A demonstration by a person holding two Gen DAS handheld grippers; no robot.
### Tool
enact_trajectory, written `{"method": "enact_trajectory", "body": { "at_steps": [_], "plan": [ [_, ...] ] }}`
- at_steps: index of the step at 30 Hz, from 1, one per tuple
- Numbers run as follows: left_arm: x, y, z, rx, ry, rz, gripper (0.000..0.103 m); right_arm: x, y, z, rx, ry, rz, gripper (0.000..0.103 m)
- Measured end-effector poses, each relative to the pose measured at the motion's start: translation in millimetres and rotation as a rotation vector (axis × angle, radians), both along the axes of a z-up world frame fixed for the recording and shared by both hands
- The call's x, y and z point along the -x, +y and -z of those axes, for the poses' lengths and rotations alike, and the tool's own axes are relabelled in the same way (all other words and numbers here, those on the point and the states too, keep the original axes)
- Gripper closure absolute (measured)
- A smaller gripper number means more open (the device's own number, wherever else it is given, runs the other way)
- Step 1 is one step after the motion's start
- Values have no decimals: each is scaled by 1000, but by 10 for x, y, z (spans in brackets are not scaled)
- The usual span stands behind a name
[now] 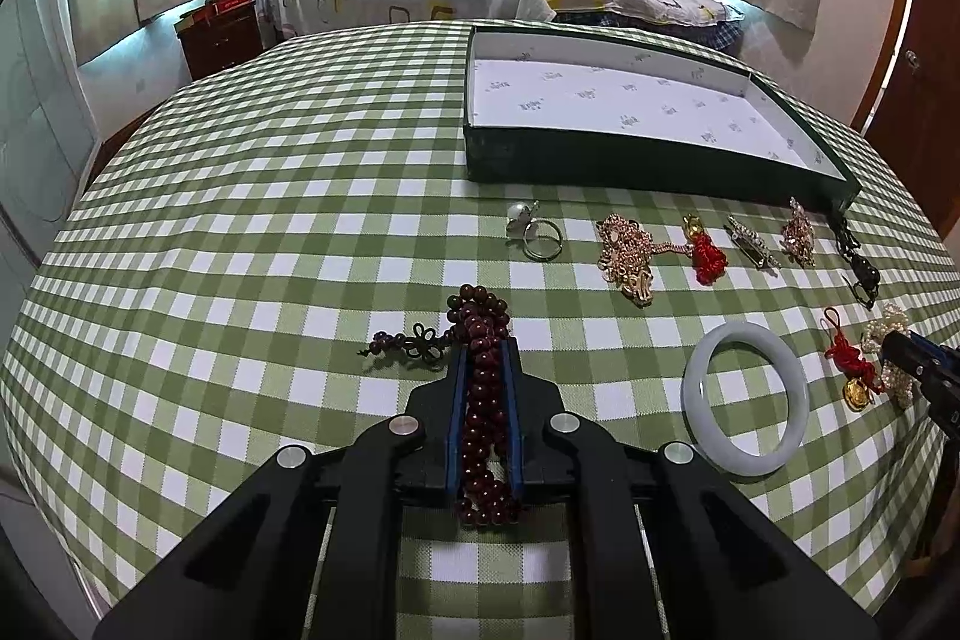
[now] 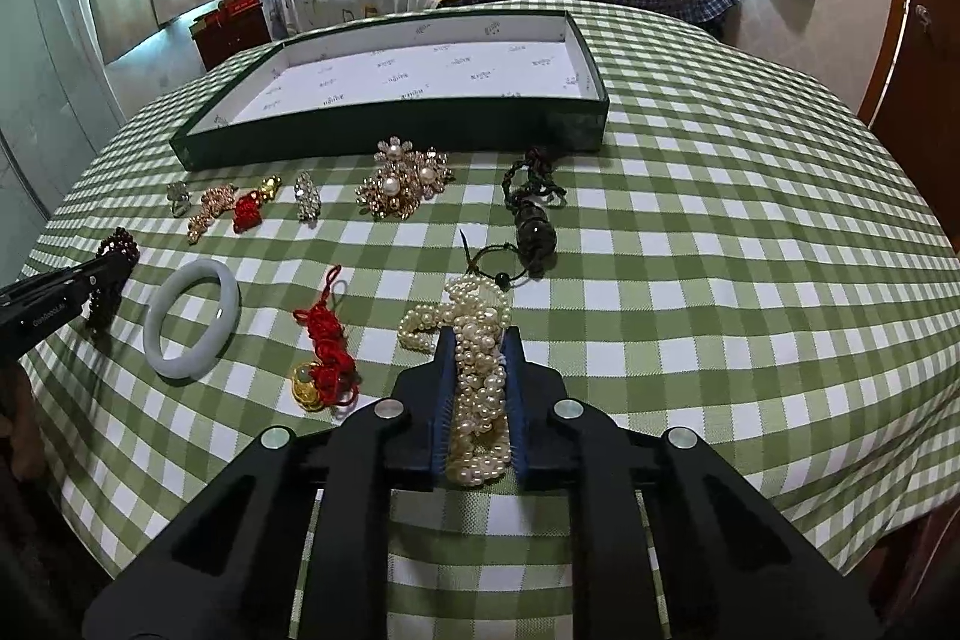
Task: Organize jewelry
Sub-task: 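Close the right tool on the pearl strand while the left tool lifts the bead bracelet, then carry both held pieces over the tray and open both tools to drop them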
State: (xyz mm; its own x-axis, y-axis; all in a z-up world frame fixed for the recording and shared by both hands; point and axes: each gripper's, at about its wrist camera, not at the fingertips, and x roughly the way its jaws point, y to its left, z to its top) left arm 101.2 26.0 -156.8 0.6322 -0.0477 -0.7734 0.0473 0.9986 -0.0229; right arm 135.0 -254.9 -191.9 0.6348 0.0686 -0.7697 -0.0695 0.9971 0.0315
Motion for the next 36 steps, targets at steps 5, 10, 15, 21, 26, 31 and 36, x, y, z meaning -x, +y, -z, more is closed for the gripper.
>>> {"method": "enact_trajectory", "body": {
  "at_steps": [5, 10, 15, 21, 26, 31, 36],
  "plan": [
    [8, -5, -23, 1, -11, -2, 91, 14, 3, -79, -7, -26, 1, 88],
    [24, -14, -111, 4, -36, 0, 91, 21, 11, -204, -11, -60, 0, 88],
    [11, -57, -257, 16, -64, 15, 91, -32, 16, -371, -24, -100, -4, 88],
    [-141, -159, -520, 32, -127, 39, 91, -225, -18, -640, -44, -167, 0, 88],
    [-396, -258, -700, 55, -174, 56, 91, -525, -16, -841, -50, -220, -7, 88],
    [-792, -352, -828, 66, -216, 63, 91, -912, 10, -984, -51, -265, -18, 88],
    [-1164, -467, -815, 53, -227, 71, 91, -1261, -1, -901, -41, -252, -17, 88]
  ]
}}
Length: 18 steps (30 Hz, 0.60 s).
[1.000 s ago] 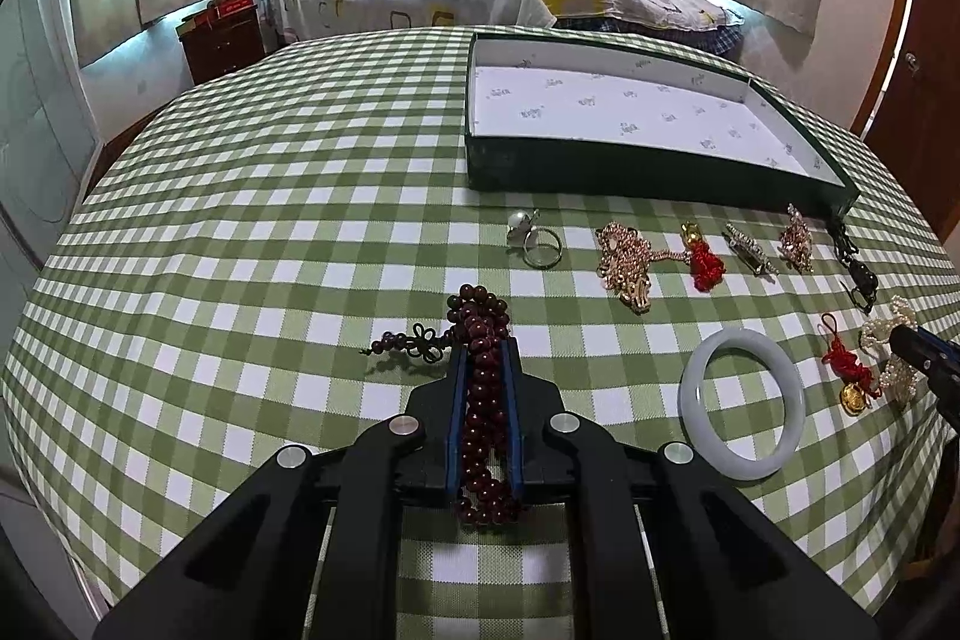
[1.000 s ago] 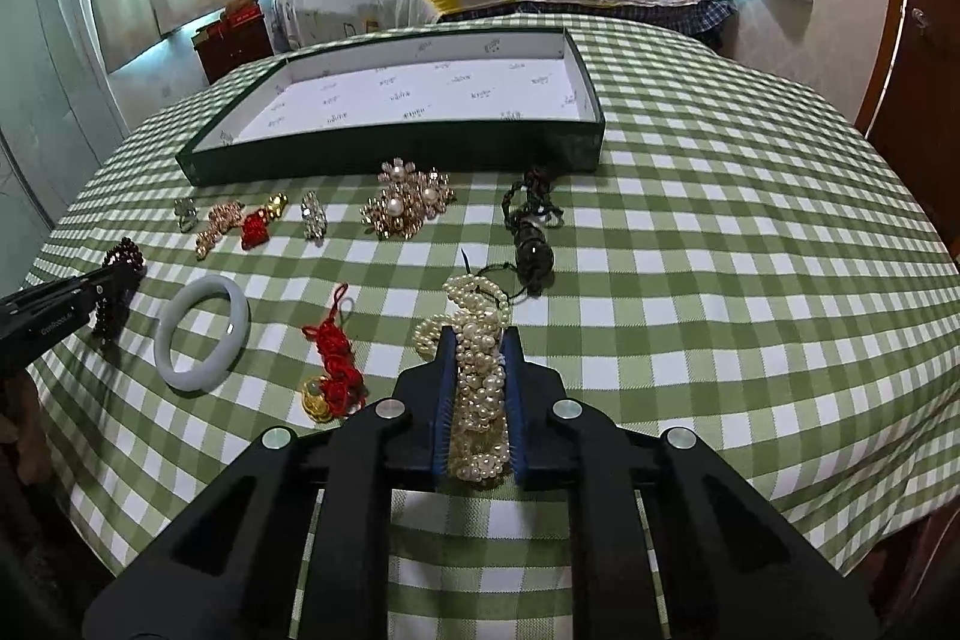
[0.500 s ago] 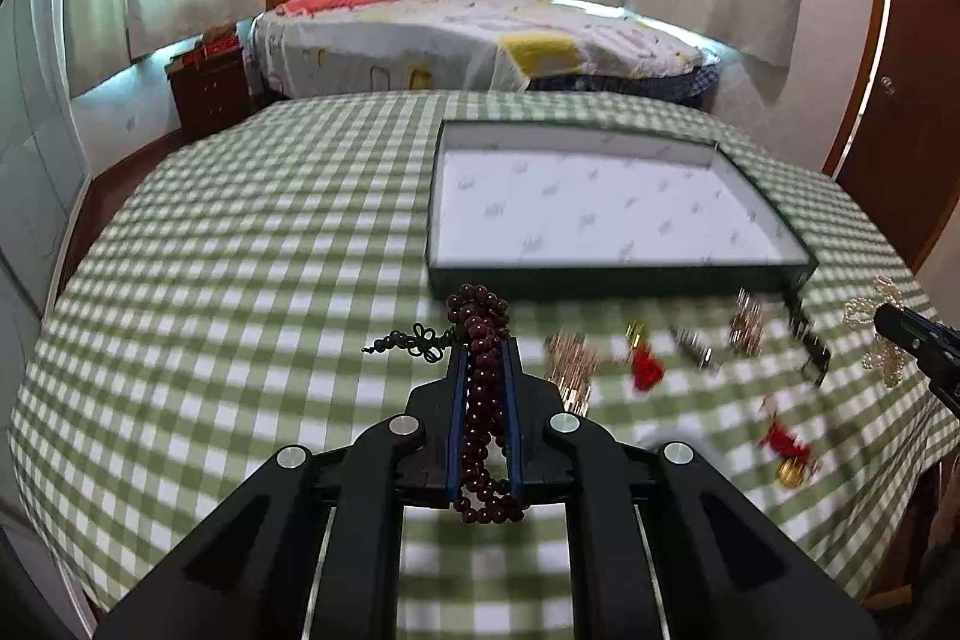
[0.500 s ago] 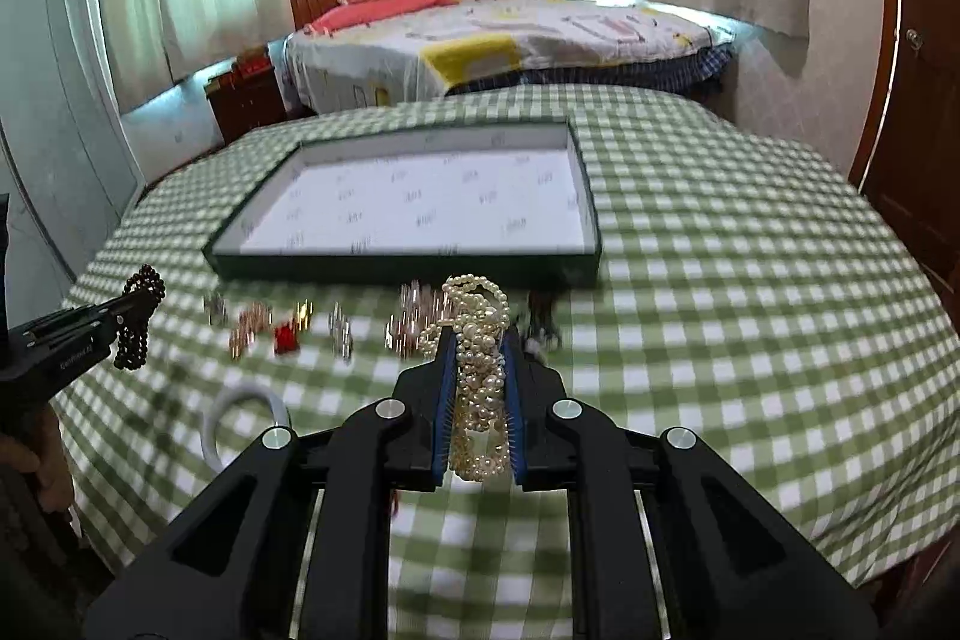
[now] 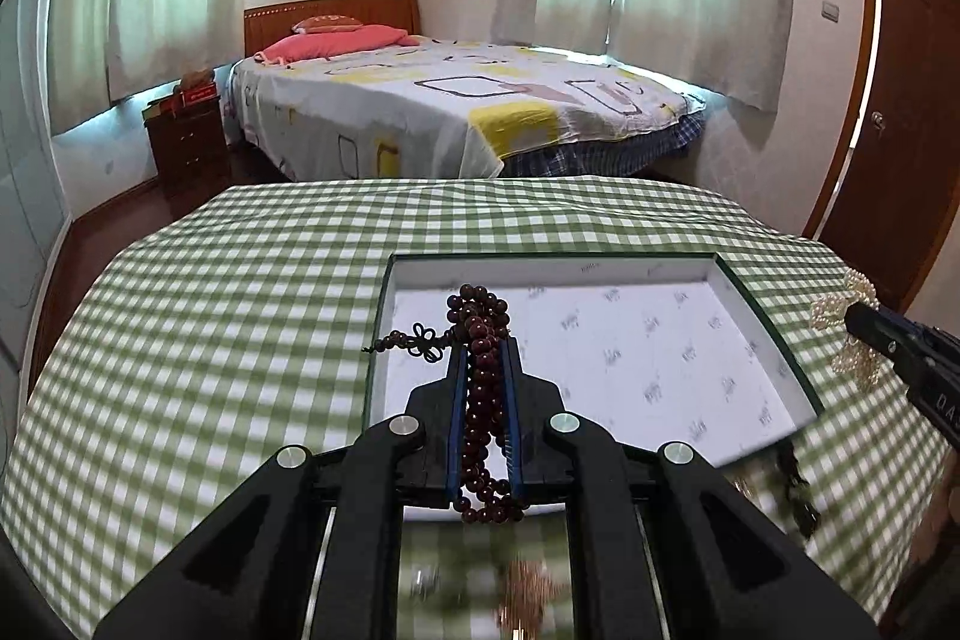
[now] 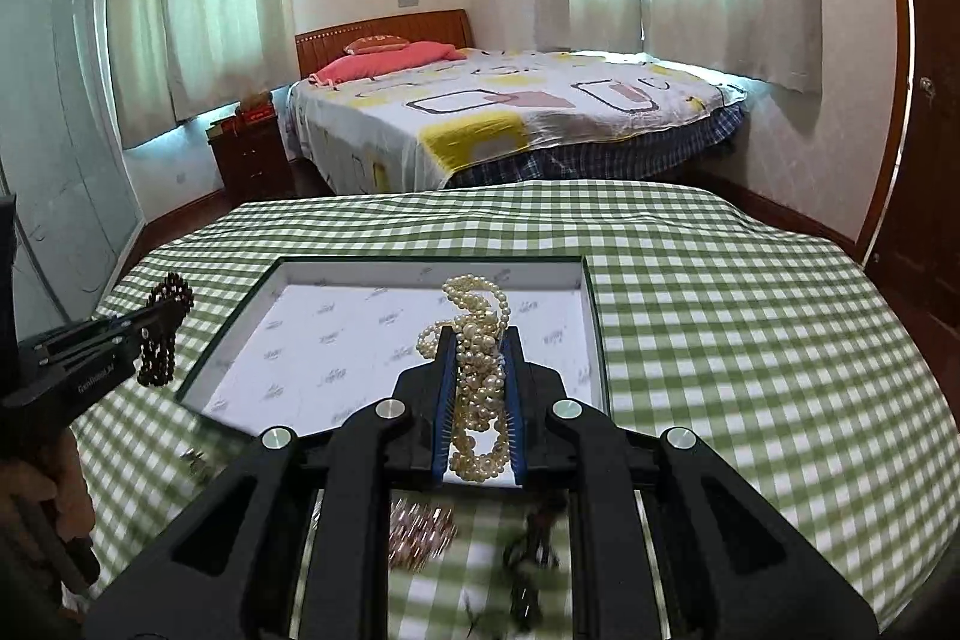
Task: Organize jewelry
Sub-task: 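Carry both held pieces over the tray and open both tools to drop them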
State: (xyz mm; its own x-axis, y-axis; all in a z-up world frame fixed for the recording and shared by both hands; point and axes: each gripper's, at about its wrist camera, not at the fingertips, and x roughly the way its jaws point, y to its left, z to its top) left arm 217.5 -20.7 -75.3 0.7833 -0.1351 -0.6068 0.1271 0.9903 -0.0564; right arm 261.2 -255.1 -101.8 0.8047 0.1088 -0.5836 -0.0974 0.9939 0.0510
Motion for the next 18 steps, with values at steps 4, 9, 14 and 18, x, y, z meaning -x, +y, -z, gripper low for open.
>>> {"method": "enact_trajectory", "body": {
  "at_steps": [4, 9, 14, 18],
  "plan": [
    [-224, -79, 235, -4, 68, 17, 91, -256, -71, 296, -11, 86, 13, 88],
    [-381, -127, 579, -12, 178, 33, 91, -382, -139, 593, -9, 172, 37, 88],
    [-395, -129, 729, -17, 218, 31, 91, -424, -204, 792, -4, 228, 62, 88],
    [-417, -155, 792, -30, 224, 27, 90, -448, -209, 860, -5, 239, 67, 86]
  ]
}}
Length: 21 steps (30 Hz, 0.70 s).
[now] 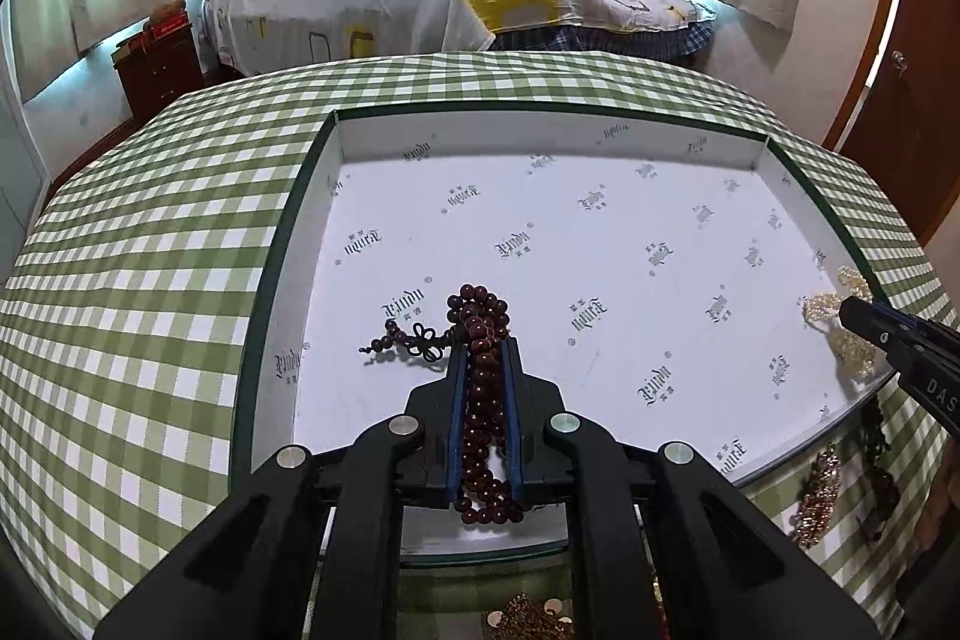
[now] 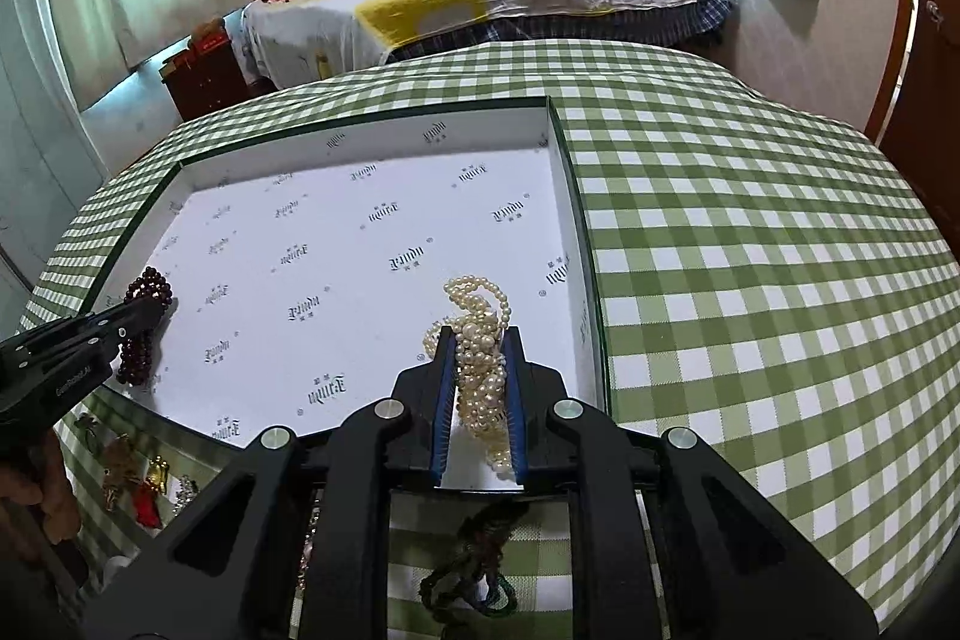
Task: Organize jewelry
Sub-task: 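Carry both held pieces over the tray and open both tools to drop them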
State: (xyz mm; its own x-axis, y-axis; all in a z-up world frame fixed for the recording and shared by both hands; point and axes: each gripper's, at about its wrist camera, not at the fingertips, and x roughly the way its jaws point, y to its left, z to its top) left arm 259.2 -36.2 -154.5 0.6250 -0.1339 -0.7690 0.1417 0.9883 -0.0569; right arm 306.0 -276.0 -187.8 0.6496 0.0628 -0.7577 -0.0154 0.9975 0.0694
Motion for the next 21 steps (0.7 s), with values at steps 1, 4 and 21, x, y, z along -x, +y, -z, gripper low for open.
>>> {"method": "enact_trajectory", "body": {
  "at_steps": [1, 4, 21],
  "plan": [
    [2, 0, 11, -1, -1, 0, 87, 2, 5, 9, 1, -1, 0, 84],
    [2, -15, 22, -16, -9, -12, 65, -7, 8, 16, -10, -6, -7, 75],
    [661, 115, -265, 12, -94, -55, 38, 830, 233, -311, 22, -101, -49, 59]
  ]
}}
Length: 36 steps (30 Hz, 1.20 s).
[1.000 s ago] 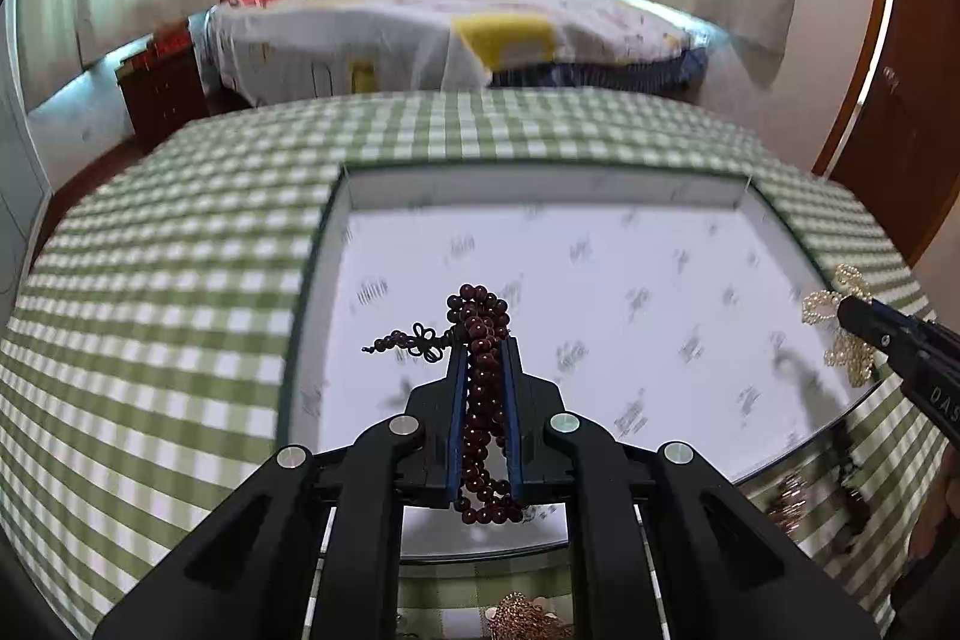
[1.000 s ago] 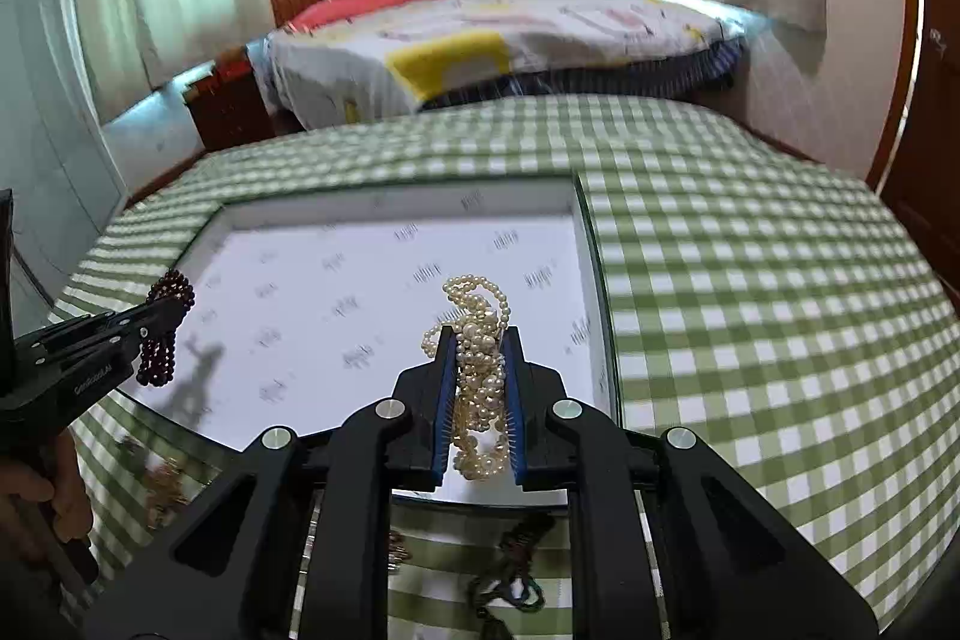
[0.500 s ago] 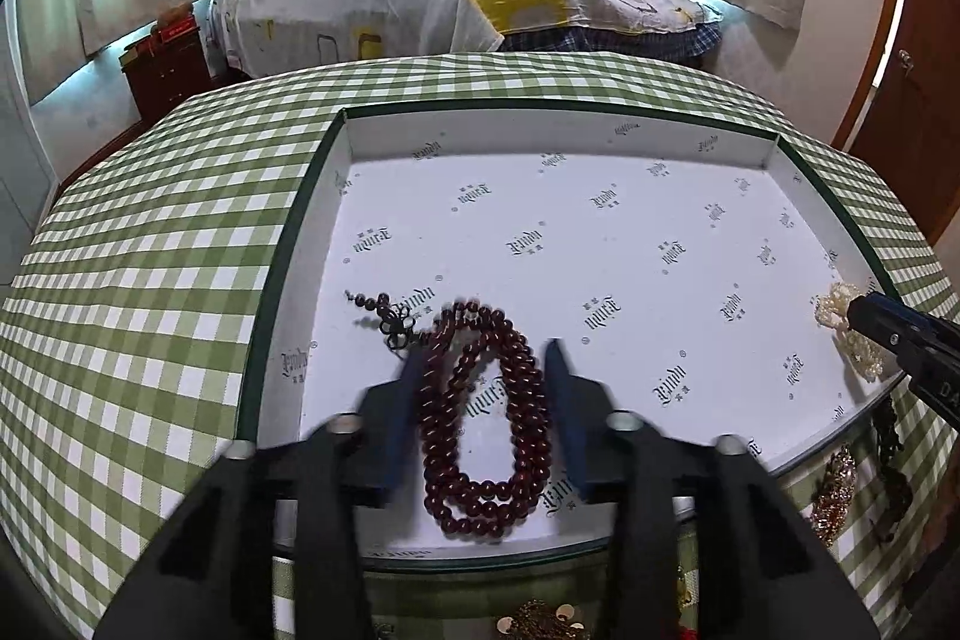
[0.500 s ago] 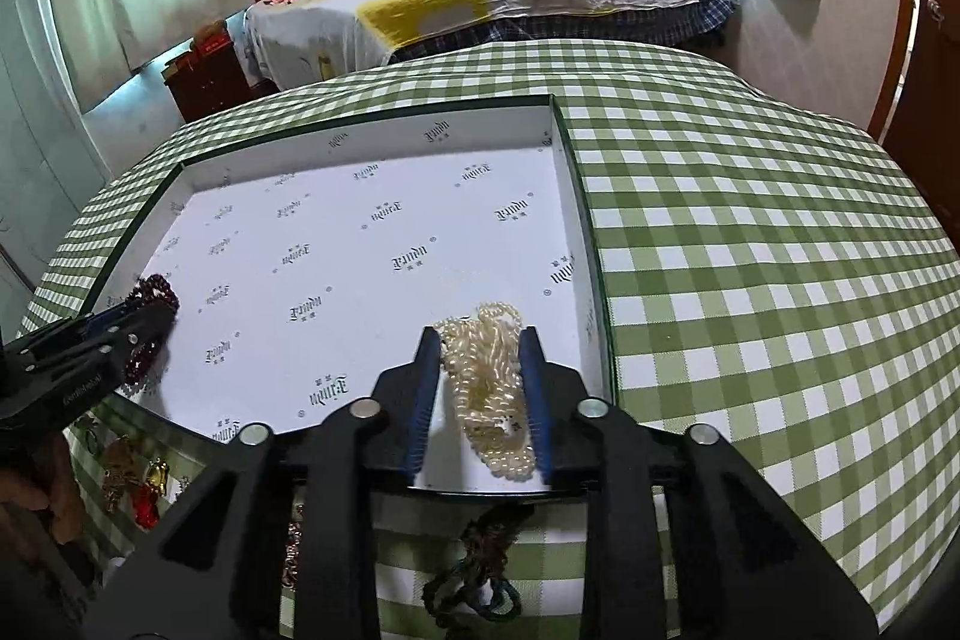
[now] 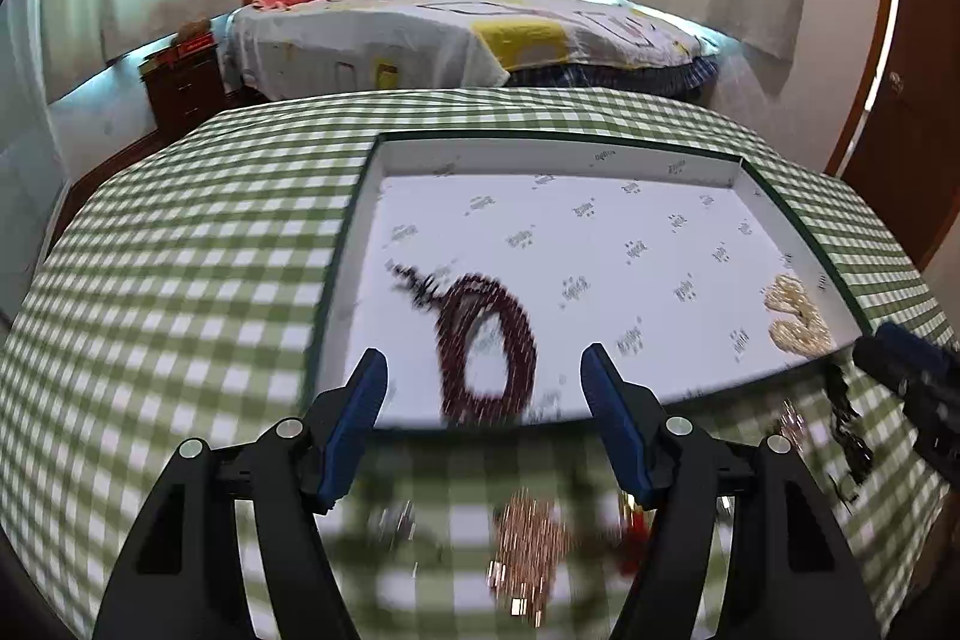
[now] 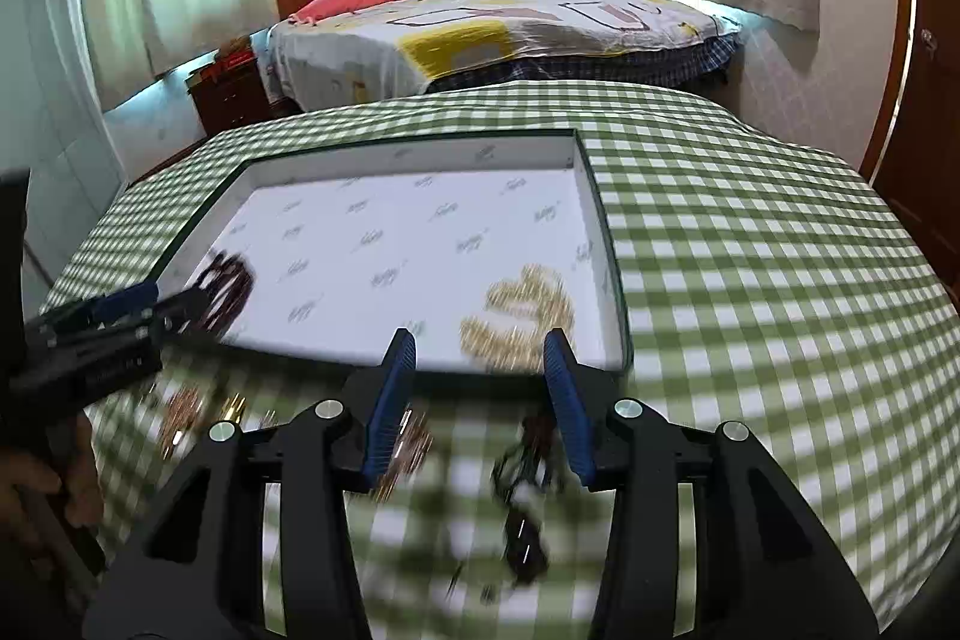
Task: Organize jewelry
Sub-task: 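Carry both held pieces over the tray and open both tools to drop them, then grasp the red tassel charm with the right tool while the left tool grasps the white bangle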
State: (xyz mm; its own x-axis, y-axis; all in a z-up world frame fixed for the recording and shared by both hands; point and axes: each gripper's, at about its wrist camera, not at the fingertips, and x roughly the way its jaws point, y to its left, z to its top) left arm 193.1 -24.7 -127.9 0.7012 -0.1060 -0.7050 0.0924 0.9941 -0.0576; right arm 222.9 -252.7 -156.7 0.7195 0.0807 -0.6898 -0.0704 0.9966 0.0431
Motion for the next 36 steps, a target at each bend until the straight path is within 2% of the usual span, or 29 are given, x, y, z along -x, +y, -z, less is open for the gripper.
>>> {"method": "enact_trajectory", "body": {
  "at_steps": [7, 10, 16, 23, 24, 25, 29, 34, 36],
  "plan": [
    [551, 106, -131, -19, -48, -34, 37, 558, 169, 33, 11, 4, -46, 59],
    [704, 130, -133, -20, -45, -39, 37, 715, 231, 91, -1, 24, -65, 59],
    [930, 174, -52, -31, -22, -55, 37, 866, 351, 228, -12, 64, -104, 59],
    [1061, 187, 14, -49, -15, -60, 37, 829, 432, 362, -10, 100, -126, 61],
    [1074, 190, 21, -49, -15, -63, 37, 827, 448, 378, -8, 106, -130, 63],
    [1071, 194, 23, -48, -14, -65, 37, 816, 465, 402, -5, 116, -136, 72],
    [1085, 183, 39, -50, -10, -57, 37, 824, 491, 434, 18, 125, -145, 88],
    [1106, 88, 59, -49, -5, -20, 37, 861, 431, 398, 4, 118, -136, 92],
    [1119, 34, 55, -49, -10, -2, 30, 886, 403, 359, 7, 107, -132, 92]
  ]
}}
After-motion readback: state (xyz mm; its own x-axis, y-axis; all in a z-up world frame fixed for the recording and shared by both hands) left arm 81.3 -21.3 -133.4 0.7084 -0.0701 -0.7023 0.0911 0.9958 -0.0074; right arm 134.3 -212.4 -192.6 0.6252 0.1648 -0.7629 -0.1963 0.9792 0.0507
